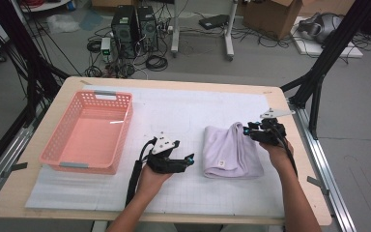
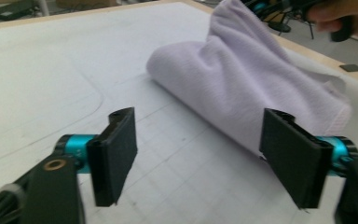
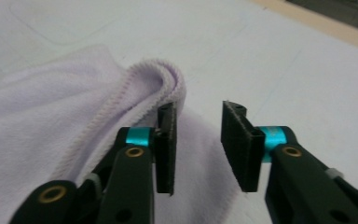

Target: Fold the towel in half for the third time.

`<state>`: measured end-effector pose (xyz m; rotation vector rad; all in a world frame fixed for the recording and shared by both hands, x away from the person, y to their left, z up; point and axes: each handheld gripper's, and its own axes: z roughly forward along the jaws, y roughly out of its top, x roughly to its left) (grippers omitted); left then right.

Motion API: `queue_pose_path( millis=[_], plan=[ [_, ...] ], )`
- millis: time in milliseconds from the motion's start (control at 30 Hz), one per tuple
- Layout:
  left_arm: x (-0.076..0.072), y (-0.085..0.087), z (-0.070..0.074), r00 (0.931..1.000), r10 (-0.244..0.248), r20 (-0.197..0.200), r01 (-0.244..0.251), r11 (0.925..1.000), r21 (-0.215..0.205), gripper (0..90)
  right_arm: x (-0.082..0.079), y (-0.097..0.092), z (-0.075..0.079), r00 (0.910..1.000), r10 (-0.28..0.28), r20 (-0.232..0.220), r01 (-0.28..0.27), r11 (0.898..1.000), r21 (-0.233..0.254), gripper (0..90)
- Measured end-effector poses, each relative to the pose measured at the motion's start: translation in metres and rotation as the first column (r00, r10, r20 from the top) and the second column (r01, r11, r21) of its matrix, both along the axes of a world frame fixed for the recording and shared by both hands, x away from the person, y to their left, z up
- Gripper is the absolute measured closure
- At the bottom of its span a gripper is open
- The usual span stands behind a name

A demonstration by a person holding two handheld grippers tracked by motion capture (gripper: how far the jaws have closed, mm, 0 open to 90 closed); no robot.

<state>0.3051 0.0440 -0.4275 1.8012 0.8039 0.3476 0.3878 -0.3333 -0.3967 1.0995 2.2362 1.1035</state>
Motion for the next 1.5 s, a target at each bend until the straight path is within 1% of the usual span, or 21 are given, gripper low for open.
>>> queue_pose_path(
  millis=[33, 267, 300, 333, 467, 500, 633, 700, 733, 767, 800, 833, 867, 1000, 1033, 1167, 1233, 1300, 1367, 1467, 1500],
  plan=[
    [0.000, 0.005, -0.001, 1.0000, -0.002, 0.005, 0.002, 1.0000, -0.001, 27.0, -0.010, -0.005, 0.005, 0.9995, -0.032, 0.009, 0.032, 0.999, -0.007, 60.9],
    [-0.004, 0.020, -0.007, 0.9999, -0.009, 0.011, 0.010, 0.9998, -0.017, 23.6, -0.055, -0.011, 0.005, 0.9982, -0.060, -0.007, 0.060, 0.996, 0.061, 47.9],
    [-0.004, 0.020, -0.007, 0.9999, -0.009, 0.011, 0.010, 0.9998, -0.017, 23.7, -0.055, -0.011, 0.005, 0.9982, -0.060, -0.007, 0.060, 0.996, 0.061, 47.9],
    [-0.005, 0.023, -0.009, 0.9999, -0.012, 0.009, 0.012, 0.9997, -0.022, 23.7, -0.071, -0.008, -0.004, 0.9983, -0.051, -0.028, 0.053, 0.996, 0.078, 45.8],
    [-0.005, 0.031, -0.012, 1.0000, -0.005, 0.008, 0.005, 0.9995, -0.030, 23.8, -0.086, -0.002, -0.015, 0.9985, -0.034, -0.042, 0.038, 0.994, 0.101, 44.3],
    [-0.006, 0.032, -0.012, 0.9999, -0.010, 0.009, 0.011, 0.9994, -0.032, 24.2, -0.091, 0.003, -0.023, 0.9970, -0.028, -0.073, 0.036, 0.992, 0.117, 43.1],
    [-0.006, 0.032, -0.013, 0.9993, -0.024, 0.028, 0.025, 0.9995, -0.018, 24.7, -0.093, 0.010, -0.030, 0.9960, -0.014, -0.088, 0.024, 0.993, 0.119, 44.7],
    [-0.006, 0.032, -0.014, 0.9989, -0.038, 0.025, 0.039, 0.9990, -0.023, 24.7, -0.091, 0.013, -0.034, 0.9935, -0.020, -0.112, 0.033, 0.993, 0.116, 49.5],
    [-0.005, 0.033, -0.014, 0.9983, -0.054, 0.020, 0.055, 0.9981, -0.028, 24.7, -0.089, 0.013, -0.039, 0.9894, -0.018, -0.144, 0.034, 0.994, 0.107, 68.6],
    [-0.005, 0.033, -0.015, 0.9982, -0.057, 0.016, 0.058, 0.9976, -0.038, 24.7, -0.090, 0.013, -0.041, 0.9874, -0.024, -0.157, 0.039, 0.994, 0.098, 76.5],
    [-0.005, 0.033, -0.015, 0.9982, -0.057, 0.016, 0.058, 0.9976, -0.038, 24.7, -0.090, 0.013, -0.041, 0.9874, -0.024, -0.157, 0.039, 0.994, 0.098, 76.5],
    [-0.006, 0.035, -0.016, 0.9978, -0.062, 0.021, 0.063, 0.9974, -0.034, 24.7, -0.091, 0.010, -0.041, 0.9868, -0.014, -0.161, 0.034, 0.992, 0.121, 84.1],
    [-0.006, 0.035, -0.016, 0.9978, -0.062, 0.021, 0.063, 0.9974, -0.034, 24.7, -0.092, 0.008, -0.039, 0.9883, -0.016, -0.151, 0.035, 0.992, 0.124, 85.0],
    [-0.006, 0.037, -0.016, 0.9980, -0.058, 0.027, 0.059, 0.9973, -0.044, 24.6, -0.097, 0.001, -0.030, 0.9938, -0.052, -0.098, 0.063, 0.991, 0.119, 85.8],
    [-0.006, 0.037, -0.016, 0.9982, -0.051, 0.033, 0.053, 0.9971, -0.054, 24.5, -0.100, -0.006, -0.024, 0.9914, -0.109, -0.071, 0.117, 0.987, 0.108, 85.8],
    [-0.006, 0.039, -0.016, 0.9980, -0.038, 0.050, 0.041, 0.9982, -0.045, 24.3, -0.101, -0.014, -0.023, 0.9843, -0.156, -0.083, 0.162, 0.983, 0.080, 83.9],
    [-0.006, 0.041, -0.017, 0.9990, -0.015, 0.043, 0.017, 0.9989, -0.044, 24.4, -0.104, -0.018, -0.024, 0.9769, -0.195, -0.087, 0.201, 0.977, 0.065, 68.2],
    [-0.005, 0.042, -0.017, 0.9991, 0.000, 0.043, 0.002, 0.9991, -0.043, 24.5, -0.107, -0.019, -0.017, 0.9788, -0.196, -0.058, 0.201, 0.974, 0.101, 65.7],
    [-0.005, 0.042, -0.016, 0.9991, 0.007, 0.041, -0.005, 0.9991, -0.042, 24.6, -0.109, -0.015, -0.009, 0.9850, -0.171, -0.018, 0.172, 0.978, 0.116, 67.4],
    [-0.005, 0.043, -0.017, 0.9994, 0.013, 0.033, -0.012, 0.9990, -0.044, 24.6, -0.108, -0.005, -0.008, 0.9915, -0.128, -0.022, 0.129, 0.986, 0.106, 69.8],
    [-0.005, 0.044, -0.017, 0.9993, 0.015, 0.033, -0.014, 0.9990, -0.042, 24.7, -0.102, 0.004, -0.015, 0.9930, -0.104, -0.055, 0.109, 0.990, 0.087, 69.7]
  ],
)
